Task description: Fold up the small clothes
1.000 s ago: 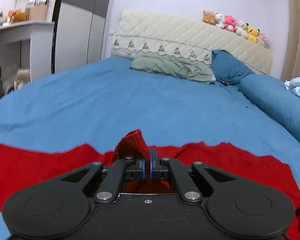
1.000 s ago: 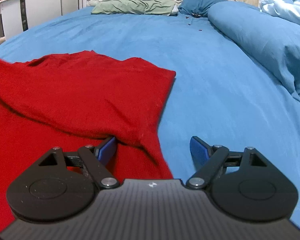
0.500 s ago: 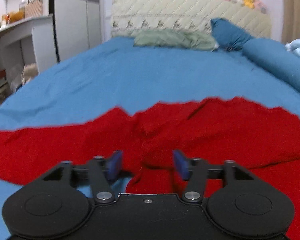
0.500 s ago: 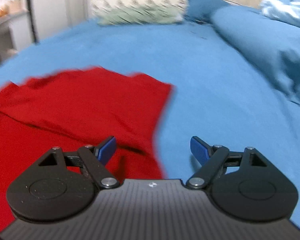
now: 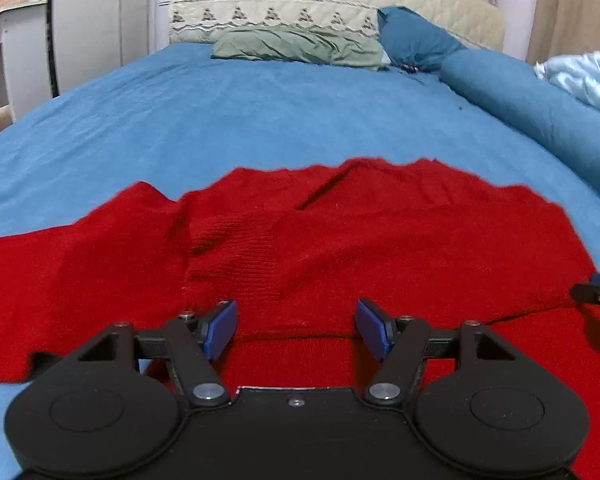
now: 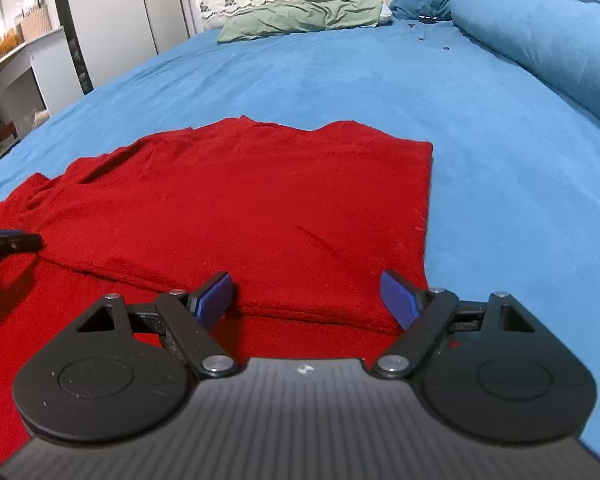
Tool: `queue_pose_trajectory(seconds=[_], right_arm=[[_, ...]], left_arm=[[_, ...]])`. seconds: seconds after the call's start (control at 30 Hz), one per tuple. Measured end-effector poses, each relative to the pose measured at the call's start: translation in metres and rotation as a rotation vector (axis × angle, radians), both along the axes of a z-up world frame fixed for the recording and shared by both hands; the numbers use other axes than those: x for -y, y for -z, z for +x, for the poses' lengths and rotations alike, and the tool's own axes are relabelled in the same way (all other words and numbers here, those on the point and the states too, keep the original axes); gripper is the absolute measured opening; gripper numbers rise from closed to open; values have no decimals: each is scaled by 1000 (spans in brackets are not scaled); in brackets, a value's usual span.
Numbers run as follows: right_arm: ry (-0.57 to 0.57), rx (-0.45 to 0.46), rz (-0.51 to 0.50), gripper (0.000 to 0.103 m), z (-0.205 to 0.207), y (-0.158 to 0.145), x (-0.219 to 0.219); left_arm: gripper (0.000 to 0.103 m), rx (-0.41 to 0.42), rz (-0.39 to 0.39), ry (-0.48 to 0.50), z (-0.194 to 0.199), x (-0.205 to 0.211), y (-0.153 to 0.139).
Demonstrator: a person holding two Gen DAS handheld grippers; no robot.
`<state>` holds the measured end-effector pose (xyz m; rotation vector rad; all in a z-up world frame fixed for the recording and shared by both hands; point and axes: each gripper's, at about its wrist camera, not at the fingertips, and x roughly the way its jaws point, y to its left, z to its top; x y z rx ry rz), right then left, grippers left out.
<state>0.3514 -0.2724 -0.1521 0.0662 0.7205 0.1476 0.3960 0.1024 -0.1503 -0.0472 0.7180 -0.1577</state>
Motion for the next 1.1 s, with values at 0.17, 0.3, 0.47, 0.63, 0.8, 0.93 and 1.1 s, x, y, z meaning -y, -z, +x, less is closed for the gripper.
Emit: queue_pose_trajectory(seconds=[0.17,0.3,0.47,0.63,0.8,0.93,1.1], right_arm=[[-55,43,-7,97,-24,-37,-17],[-129,46,0,103,-39,-69,-49],[-197,29,53,103,-48,-95,-97],[-255,13,45,103,-56,-99,-153],[-296,-5,55,103,-56,-87,-193],[-315,-12,41,103,-52,-75,-218],[-329,-18,35,103,-43,-63,-237]], left_arm=[[73,39,-30,-26,-35,-27,-44],[101,63,-71,-118,-64,-82,-79],[101,91,-63,-270,-90,-151,-104],[101,76,-150,-420,-108,-218,-94],[93,61,-280,-545,-113,-279,-64],[85,42,-309,-604,-106,-312,-42],[56,5,-373,-644,-84,-337,-11]])
